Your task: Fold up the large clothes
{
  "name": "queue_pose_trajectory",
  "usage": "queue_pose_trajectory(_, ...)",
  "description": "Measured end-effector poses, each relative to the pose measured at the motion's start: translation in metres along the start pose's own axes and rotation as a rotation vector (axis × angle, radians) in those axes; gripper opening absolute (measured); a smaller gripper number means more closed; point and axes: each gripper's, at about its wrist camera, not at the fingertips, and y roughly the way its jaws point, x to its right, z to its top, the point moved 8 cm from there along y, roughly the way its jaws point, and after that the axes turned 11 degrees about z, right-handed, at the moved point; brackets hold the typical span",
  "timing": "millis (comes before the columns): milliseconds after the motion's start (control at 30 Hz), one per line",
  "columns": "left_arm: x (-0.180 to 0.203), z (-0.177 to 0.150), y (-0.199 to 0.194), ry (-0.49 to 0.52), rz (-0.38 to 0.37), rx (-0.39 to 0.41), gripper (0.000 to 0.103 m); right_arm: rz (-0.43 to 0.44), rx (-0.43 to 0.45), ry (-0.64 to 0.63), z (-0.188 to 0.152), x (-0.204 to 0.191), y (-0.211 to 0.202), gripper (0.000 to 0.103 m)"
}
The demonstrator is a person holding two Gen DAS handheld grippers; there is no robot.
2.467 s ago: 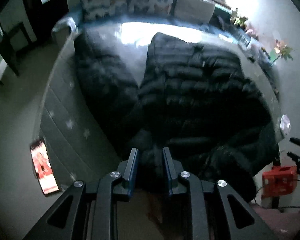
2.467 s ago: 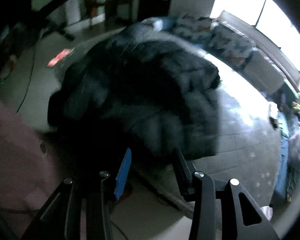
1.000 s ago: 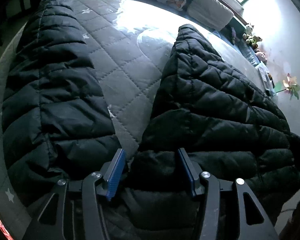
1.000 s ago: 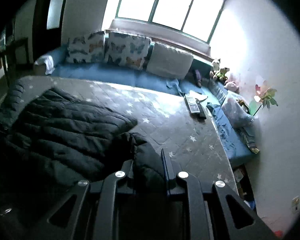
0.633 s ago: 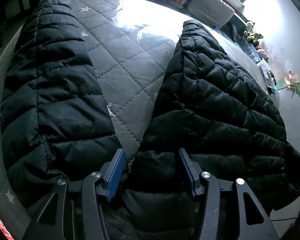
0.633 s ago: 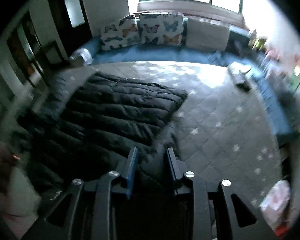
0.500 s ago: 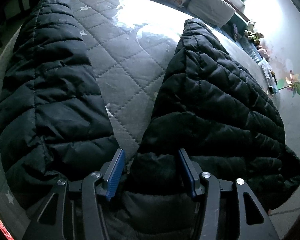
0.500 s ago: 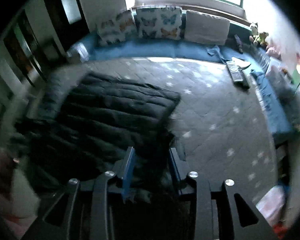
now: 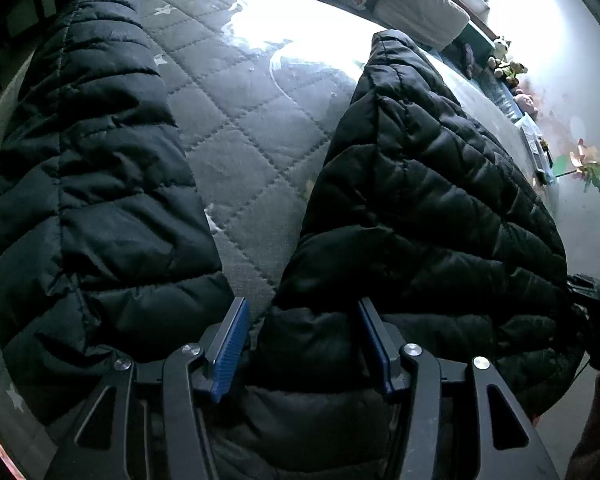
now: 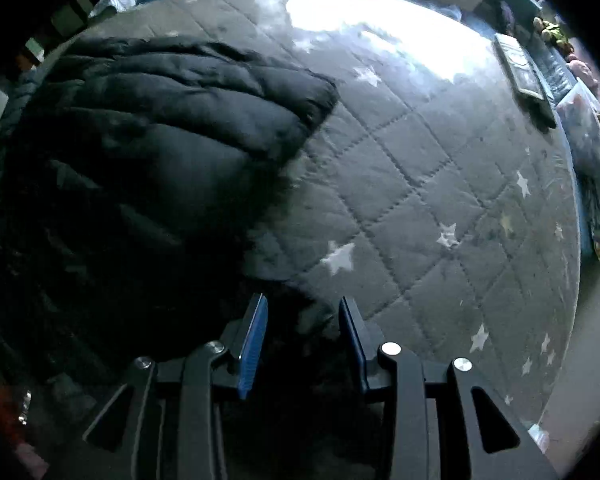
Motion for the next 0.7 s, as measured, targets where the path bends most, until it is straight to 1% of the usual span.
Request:
queue_pose_trajectory(33,0.001,0.001,0.001,0.001,0.002,-0.001,0.058,-0.018,-0.002,0.005,0.002,0.007,0.002,0.041)
queue_pose_trajectory(67,0.001,0.002,0.002,0.002,0.003,-0.003,0.058,-0.005,-0.002,0.016,0.003,0.012,0.004,0.041)
queue_pose_trajectory(100,0.002,0.002,0.003,0.001,0.004,-0.004,0.058,0.049,-0.02,0.036,0.002,0.015,0.009,0.041)
queue_pose_trajectory(167,0.004,0.003,0.005,0.0,0.008,-0.007,0.059,0.092,-0.034,0.057,0.001,0.02,0.015,0.041)
queue_pose_trajectory(233,0.009,0.003,0.007,0.0,0.012,-0.009,0.059,0.154,-0.06,0.067,-0.004,0.02,0.022,0.041)
queue_pose_trajectory(300,0.011,0.004,0.01,0.0,0.015,-0.012,0.059,0.155,-0.06,0.059,-0.007,0.02,0.024,0.041)
queue_pose_trajectory(367,0.012,0.005,0.011,-0.003,0.017,-0.013,0.059,0.156,-0.041,0.087,-0.007,0.027,0.021,0.041)
queue_pose_trajectory(400,0.011,0.005,0.011,-0.004,0.018,-0.012,0.059,0.184,-0.028,0.122,-0.009,0.031,0.019,0.041)
queue_pose_trajectory(467,0.012,0.005,0.012,-0.001,0.019,-0.01,0.059,0.24,-0.037,0.166,-0.016,0.035,0.02,0.041)
queue_pose_trajectory(533,0.013,0.006,0.013,-0.003,0.017,-0.013,0.059,0.291,-0.066,0.157,-0.025,0.031,0.025,0.042)
queue_pose_trajectory(633,0.012,0.006,0.014,-0.006,0.019,-0.014,0.06,0.283,-0.076,0.122,-0.034,0.027,0.027,0.046)
queue_pose_trajectory(667,0.012,0.006,0.014,-0.007,0.02,-0.013,0.06,0.268,-0.083,0.111,-0.037,0.025,0.029,0.046)
queue_pose_trajectory(700,0.012,0.006,0.015,-0.008,0.021,-0.012,0.06,0.228,-0.079,0.113,-0.037,0.027,0.029,0.046)
